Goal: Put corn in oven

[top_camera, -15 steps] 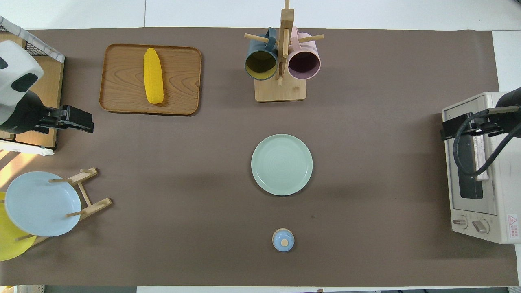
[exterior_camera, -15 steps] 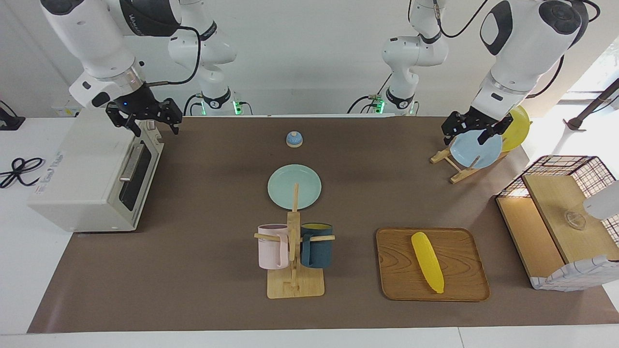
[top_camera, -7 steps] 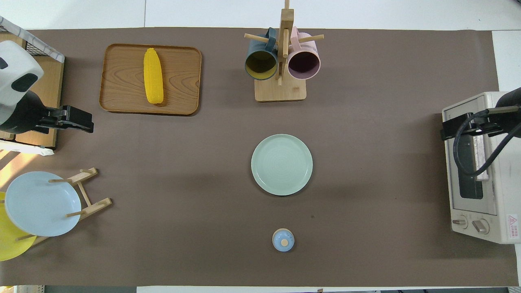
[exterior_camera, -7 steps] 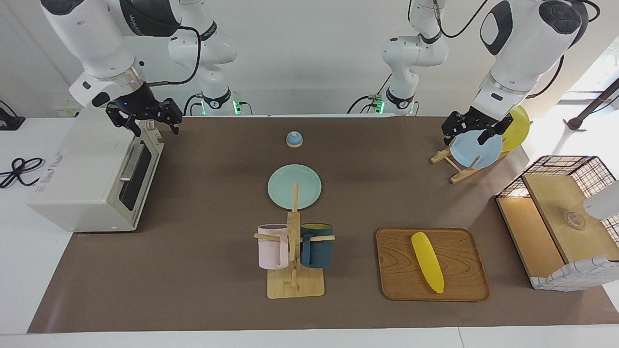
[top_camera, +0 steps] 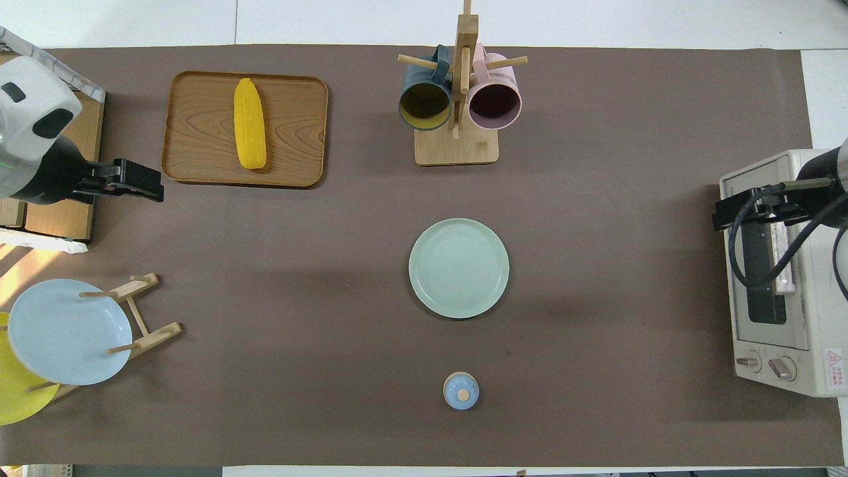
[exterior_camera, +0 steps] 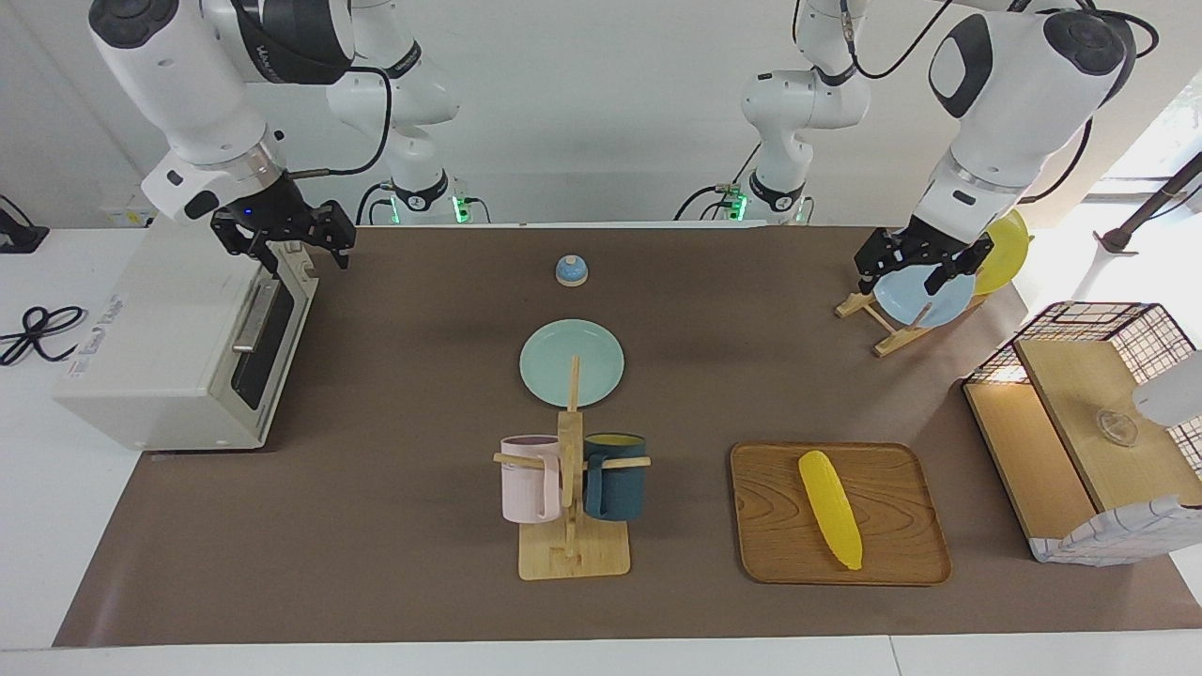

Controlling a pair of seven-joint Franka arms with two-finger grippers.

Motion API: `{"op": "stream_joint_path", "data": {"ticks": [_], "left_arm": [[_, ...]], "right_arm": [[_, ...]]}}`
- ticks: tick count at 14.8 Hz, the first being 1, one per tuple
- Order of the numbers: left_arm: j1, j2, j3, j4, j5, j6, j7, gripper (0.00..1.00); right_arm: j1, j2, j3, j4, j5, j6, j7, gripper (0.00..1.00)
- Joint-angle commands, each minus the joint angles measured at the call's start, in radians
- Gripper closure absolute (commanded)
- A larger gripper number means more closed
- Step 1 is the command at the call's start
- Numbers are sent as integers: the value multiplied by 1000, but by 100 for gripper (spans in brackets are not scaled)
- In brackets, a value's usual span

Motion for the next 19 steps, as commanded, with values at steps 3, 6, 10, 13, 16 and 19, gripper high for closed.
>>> {"op": "stream_joint_path", "data": {"ticks": [3, 6, 10, 13, 16, 19], "left_arm": [[-10, 261, 4, 171, -34, 49, 2, 0], [-30, 377, 4, 205, -43, 158, 0, 0], [-69, 652, 9, 469, -43, 179, -3, 0], [-65, 694, 12, 478, -15, 245, 8, 0], [-68, 733, 13, 478, 0, 307, 8, 0], [-66, 766, 12, 507, 40, 313, 11, 0]], "right_arm": [[-107, -125, -2, -274, -10, 210, -32, 100], [-117, -134, -2, -324, -71, 241, 5, 100], [-168, -85, -2, -327, -105, 304, 19, 100], [-193, -62, -1, -327, -105, 319, 43, 100], [-193, -54, -2, -327, -107, 319, 46, 100], [-193, -42, -2, -327, -130, 319, 46, 100]]}}
